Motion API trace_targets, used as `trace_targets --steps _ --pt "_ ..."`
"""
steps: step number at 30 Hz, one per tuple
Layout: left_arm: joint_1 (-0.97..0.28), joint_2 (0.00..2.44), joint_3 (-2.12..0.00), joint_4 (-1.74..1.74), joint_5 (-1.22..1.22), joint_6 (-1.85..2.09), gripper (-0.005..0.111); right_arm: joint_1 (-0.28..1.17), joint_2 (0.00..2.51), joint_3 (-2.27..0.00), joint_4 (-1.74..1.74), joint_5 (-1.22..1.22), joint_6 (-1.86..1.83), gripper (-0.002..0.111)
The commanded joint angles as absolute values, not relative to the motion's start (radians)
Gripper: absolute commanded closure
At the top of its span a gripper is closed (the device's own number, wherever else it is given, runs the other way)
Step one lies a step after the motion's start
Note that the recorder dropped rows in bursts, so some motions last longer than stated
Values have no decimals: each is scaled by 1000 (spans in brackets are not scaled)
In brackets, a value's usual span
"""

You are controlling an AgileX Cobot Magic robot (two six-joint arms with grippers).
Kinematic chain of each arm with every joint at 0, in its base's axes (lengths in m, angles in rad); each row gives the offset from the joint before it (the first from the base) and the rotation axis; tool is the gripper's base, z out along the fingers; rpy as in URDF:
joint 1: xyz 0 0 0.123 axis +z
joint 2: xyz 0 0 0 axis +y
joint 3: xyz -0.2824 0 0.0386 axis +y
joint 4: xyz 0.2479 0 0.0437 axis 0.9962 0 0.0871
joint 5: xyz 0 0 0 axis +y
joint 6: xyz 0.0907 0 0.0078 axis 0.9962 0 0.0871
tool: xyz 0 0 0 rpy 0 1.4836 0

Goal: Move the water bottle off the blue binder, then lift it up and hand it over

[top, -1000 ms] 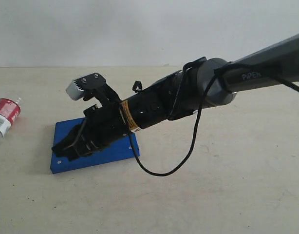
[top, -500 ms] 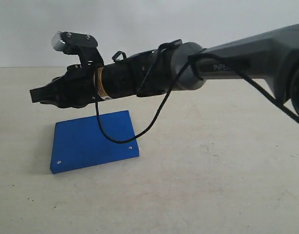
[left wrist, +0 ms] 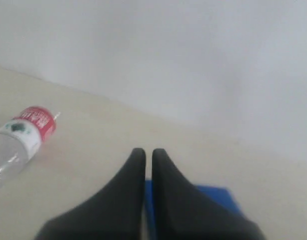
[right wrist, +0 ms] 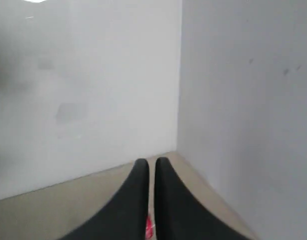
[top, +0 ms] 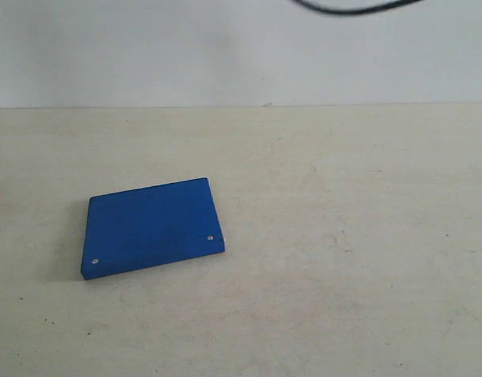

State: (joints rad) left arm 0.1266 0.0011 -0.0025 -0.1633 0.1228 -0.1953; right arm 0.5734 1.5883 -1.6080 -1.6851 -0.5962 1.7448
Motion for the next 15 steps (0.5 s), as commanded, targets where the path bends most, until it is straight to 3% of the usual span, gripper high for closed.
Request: trace_targets --steps 1,8,15 --pt "130 0 0 -414 -98 -277 102 535 1365 -1573 -1744 -471 1799 109" --pt "130 0 0 -423 -89 -269 102 407 1030 -1384 -1744 -455 1816 109" --pt "128 0 -82 -227 -66 -253 102 196 790 -878 -1744 -355 1724 109"
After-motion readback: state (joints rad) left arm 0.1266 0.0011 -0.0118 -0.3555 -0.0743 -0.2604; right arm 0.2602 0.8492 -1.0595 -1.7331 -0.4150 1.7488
